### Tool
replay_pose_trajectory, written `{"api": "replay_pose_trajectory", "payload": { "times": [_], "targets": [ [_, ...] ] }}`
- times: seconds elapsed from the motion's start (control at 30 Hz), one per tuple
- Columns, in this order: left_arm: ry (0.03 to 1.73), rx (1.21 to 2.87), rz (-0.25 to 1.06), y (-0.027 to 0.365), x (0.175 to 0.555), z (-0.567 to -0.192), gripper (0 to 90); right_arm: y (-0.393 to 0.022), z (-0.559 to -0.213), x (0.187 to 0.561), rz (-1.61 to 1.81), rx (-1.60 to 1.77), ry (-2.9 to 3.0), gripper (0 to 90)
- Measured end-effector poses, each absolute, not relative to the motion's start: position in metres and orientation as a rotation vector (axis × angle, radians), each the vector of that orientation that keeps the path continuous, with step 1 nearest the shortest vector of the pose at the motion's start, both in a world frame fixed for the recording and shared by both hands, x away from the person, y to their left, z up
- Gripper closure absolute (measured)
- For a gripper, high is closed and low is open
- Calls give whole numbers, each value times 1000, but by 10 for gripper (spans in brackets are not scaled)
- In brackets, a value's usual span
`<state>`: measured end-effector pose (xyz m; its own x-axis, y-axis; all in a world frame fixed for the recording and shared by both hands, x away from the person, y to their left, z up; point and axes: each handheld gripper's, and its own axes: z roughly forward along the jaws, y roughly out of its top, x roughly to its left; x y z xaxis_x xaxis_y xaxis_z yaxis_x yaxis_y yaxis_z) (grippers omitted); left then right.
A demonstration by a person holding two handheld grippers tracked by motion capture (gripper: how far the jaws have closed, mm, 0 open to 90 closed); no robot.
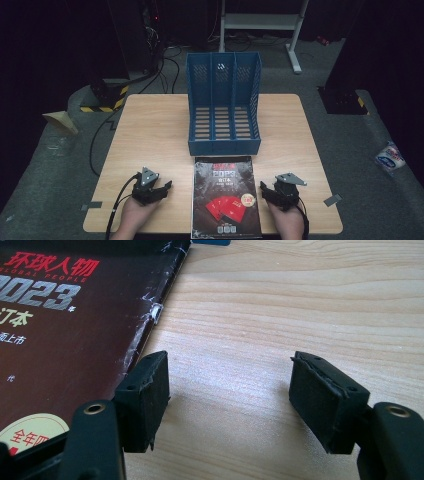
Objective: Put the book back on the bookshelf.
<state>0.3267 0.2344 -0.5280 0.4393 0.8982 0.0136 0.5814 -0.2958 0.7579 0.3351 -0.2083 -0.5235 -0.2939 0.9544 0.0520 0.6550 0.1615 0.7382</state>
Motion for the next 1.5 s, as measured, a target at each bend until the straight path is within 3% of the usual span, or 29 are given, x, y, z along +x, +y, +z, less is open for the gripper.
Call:
{"api": "replay_pose_trajectory", "payload": {
  "times": [1.07,1.5],
  "targets": [
    [1252,1997,605,231,327,-528,358,-213,-516,327,959,1503,1959,324],
    [1272,1984,600,234,323,-528,387,-196,-484,329,1078,1393,1923,421]
  ]
}}
